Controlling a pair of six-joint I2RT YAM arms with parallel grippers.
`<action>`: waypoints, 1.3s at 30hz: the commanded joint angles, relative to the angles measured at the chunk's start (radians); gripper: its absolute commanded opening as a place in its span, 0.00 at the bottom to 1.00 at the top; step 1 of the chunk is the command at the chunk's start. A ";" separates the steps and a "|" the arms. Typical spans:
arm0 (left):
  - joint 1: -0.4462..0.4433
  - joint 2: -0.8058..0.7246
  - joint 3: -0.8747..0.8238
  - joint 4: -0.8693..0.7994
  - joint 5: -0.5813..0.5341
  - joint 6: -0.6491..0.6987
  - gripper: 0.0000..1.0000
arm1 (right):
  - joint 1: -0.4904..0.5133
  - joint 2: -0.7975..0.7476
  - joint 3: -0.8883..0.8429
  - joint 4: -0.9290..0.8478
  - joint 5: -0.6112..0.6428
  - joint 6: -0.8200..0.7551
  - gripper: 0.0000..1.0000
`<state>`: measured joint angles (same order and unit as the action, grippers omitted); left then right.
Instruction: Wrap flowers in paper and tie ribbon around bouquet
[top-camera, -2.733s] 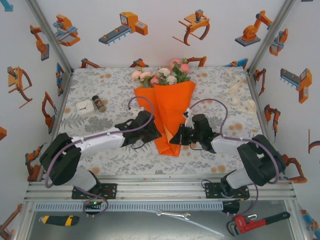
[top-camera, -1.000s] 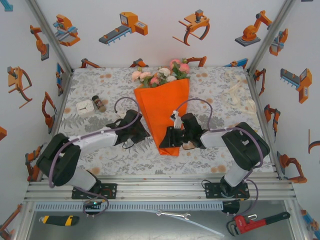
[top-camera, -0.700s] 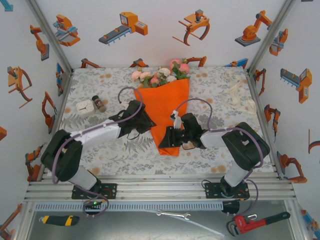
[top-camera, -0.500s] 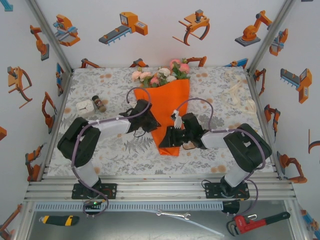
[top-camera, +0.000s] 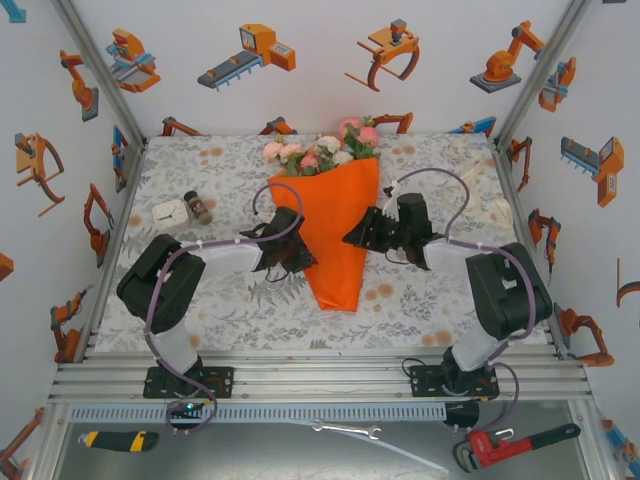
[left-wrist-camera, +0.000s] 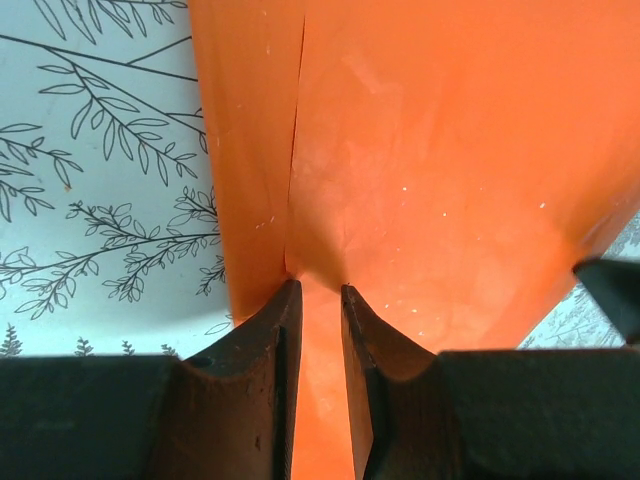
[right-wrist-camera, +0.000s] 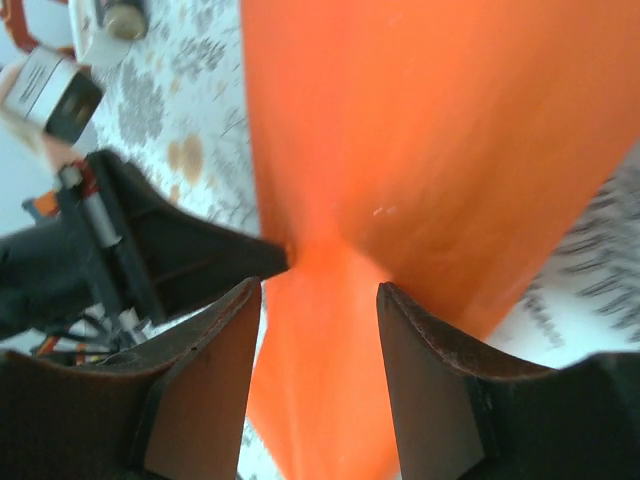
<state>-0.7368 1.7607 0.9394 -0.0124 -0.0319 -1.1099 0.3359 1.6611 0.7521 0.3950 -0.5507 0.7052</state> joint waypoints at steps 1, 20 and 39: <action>-0.004 -0.014 -0.018 -0.080 -0.036 0.018 0.28 | -0.047 0.088 0.055 0.032 -0.014 -0.002 0.48; -0.007 -0.042 0.009 -0.142 -0.048 0.058 0.28 | -0.223 0.493 0.569 -0.070 -0.115 -0.007 0.48; -0.188 -0.200 0.303 -0.280 -0.104 0.316 0.38 | -0.226 0.171 0.484 -0.270 -0.050 -0.114 0.48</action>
<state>-0.8768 1.5272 1.1980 -0.2520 -0.1390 -0.8623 0.1017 1.8965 1.3312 0.0864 -0.6323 0.5819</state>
